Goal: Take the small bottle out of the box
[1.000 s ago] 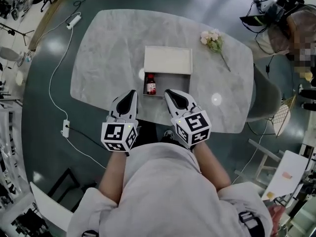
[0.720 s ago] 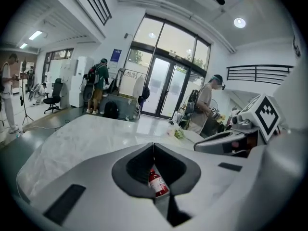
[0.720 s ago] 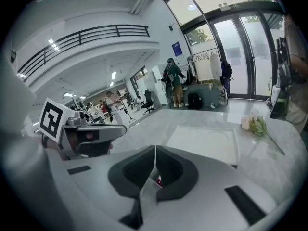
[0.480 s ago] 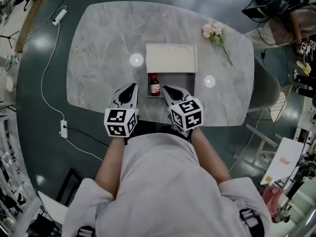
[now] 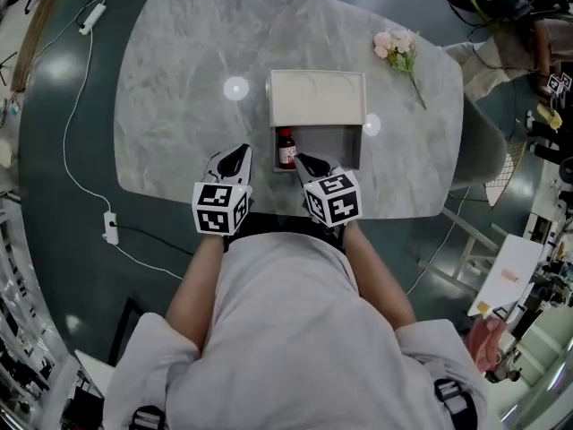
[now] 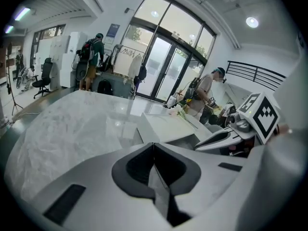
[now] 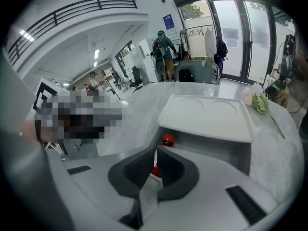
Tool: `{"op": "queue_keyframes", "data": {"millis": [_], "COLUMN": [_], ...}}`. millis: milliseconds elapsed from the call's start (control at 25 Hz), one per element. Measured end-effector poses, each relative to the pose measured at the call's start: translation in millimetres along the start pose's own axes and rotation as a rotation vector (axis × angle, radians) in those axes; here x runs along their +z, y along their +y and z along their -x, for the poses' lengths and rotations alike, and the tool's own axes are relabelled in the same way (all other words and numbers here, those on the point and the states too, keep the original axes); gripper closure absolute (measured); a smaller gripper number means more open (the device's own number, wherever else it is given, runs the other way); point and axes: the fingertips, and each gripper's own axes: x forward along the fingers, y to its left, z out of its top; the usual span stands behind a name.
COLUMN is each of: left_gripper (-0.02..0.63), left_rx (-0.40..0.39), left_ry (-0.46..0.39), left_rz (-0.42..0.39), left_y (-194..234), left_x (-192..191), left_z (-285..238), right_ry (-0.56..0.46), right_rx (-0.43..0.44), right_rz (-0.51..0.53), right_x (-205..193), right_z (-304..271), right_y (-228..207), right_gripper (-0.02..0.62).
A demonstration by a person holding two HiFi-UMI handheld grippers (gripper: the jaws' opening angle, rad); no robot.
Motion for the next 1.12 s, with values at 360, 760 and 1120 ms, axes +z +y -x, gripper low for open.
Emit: {"op": "queue_keyframes", "data": {"millis": [360,760,1120], "left_gripper": [0.583,0.583,0.583], "left_rx": [-0.06,-0.073,-0.078], "left_ry": [0.044,0.075,0.089], "left_rz": [-0.014,0.012,0.031], "left_y": [15,36,49], "left_x": [-3,-8,-11], "left_z": [-12,-27,-29], "right_ry": [0.114,0.215,0.279], "right_rx": [-0.061,-0.037,-0.066], "right_rz": [-0.015,-0.079,-0.121], "right_x": [-15,-23,-31], "right_z": [-20,-43,-62], "right_y": [-6,-5,-14], "right_gripper": [0.557,0.422,0.402]}}
